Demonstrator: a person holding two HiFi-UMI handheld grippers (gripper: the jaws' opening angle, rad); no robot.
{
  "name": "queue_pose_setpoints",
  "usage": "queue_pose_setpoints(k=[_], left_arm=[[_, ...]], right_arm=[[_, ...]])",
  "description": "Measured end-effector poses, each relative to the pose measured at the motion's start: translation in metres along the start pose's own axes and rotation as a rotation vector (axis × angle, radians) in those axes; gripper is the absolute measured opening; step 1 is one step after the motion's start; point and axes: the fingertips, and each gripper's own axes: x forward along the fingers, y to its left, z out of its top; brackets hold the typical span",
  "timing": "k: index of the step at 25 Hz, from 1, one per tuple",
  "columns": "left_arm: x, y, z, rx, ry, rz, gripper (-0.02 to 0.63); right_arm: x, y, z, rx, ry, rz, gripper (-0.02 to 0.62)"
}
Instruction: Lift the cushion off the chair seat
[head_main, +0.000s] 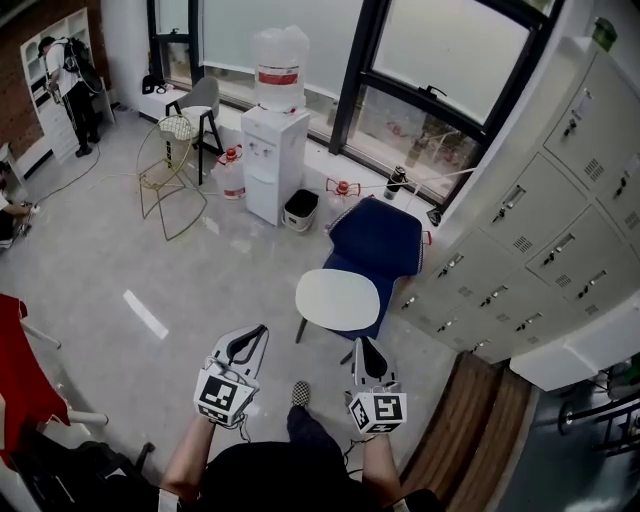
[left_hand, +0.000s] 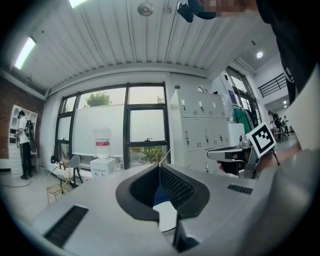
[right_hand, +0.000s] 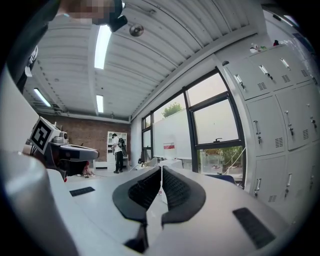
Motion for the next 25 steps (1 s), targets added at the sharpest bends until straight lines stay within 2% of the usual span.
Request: queue_pose_setpoints(k=[13,25], left_arm=[[0.153,0.031,0.001,-0.025,0.068,0.001,0.023],[0.235,0.054,-0.029,-0.071,0.136,0.019,0.022]], right_arm=[[0.118,-0.099,-0.004,-0.008,0.039,0.033,0.029],[0.179,-0.163,-0.031,0.018,0.087,0.032,0.031]])
